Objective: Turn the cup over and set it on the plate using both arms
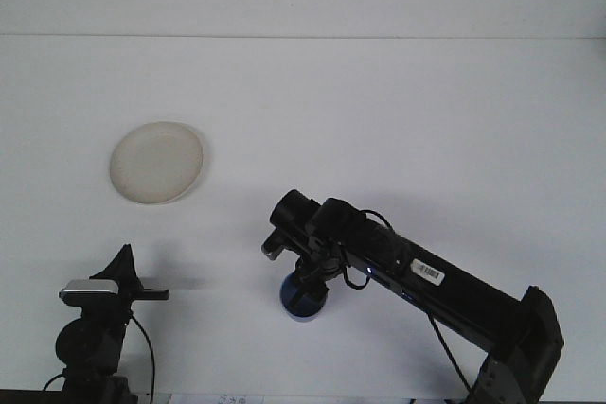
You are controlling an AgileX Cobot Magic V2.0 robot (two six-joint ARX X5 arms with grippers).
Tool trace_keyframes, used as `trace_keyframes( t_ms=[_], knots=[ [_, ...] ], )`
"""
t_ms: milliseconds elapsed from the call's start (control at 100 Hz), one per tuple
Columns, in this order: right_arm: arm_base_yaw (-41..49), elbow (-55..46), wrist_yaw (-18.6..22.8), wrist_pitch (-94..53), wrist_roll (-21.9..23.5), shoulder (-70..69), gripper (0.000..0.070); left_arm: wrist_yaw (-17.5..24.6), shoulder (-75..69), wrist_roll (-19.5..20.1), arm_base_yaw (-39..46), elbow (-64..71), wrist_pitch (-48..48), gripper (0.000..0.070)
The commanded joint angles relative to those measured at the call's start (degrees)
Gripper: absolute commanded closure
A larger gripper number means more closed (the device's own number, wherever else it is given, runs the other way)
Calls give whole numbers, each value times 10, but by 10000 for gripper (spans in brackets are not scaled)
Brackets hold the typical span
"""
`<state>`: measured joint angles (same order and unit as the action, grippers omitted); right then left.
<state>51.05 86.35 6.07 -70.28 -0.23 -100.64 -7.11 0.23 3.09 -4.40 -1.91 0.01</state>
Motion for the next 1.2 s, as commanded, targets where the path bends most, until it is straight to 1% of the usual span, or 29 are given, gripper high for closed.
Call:
trace_keyframes(
  t_ms=[0,50,180,210,250,490,580,620,740,880,990,1090,1150,1190],
  knots=[
    [7,12,1,2,-10,-14,404,0,-1,3,-1,11,7,685],
    [7,12,0,2,-15,-14,366,0,-1,3,-1,11,7,685],
    [-5,13,-1,10,-15,8,204,0,-1,3,-1,11,7,685],
    [-8,13,-1,17,-15,17,175,0,-1,3,-1,11,7,685],
    [-11,13,-1,25,-14,34,152,0,-1,3,-1,11,7,685],
    [-38,8,-2,82,-14,208,152,0,-1,3,-1,11,7,685],
    [-42,-14,-7,114,-14,290,152,0,-1,3,-1,11,7,685],
    [-42,-34,-16,133,-13,329,152,0,-1,3,-1,11,7,685],
    [-41,-138,-64,215,3,458,152,0,-1,3,-1,11,7,685],
    [-41,-303,-70,334,5,619,153,0,-1,3,-1,11,7,686],
    [-41,-420,-99,410,6,741,153,0,-1,3,-1,11,7,685],
    [-41,-497,-126,443,9,836,153,0,-1,3,-1,11,8,686],
    [-41,-526,-128,445,14,881,153,0,-1,1,-1,11,8,685],
    [-41,-540,-128,445,18,904,153,0,-1,-15,-1,11,9,685]
  ],
)
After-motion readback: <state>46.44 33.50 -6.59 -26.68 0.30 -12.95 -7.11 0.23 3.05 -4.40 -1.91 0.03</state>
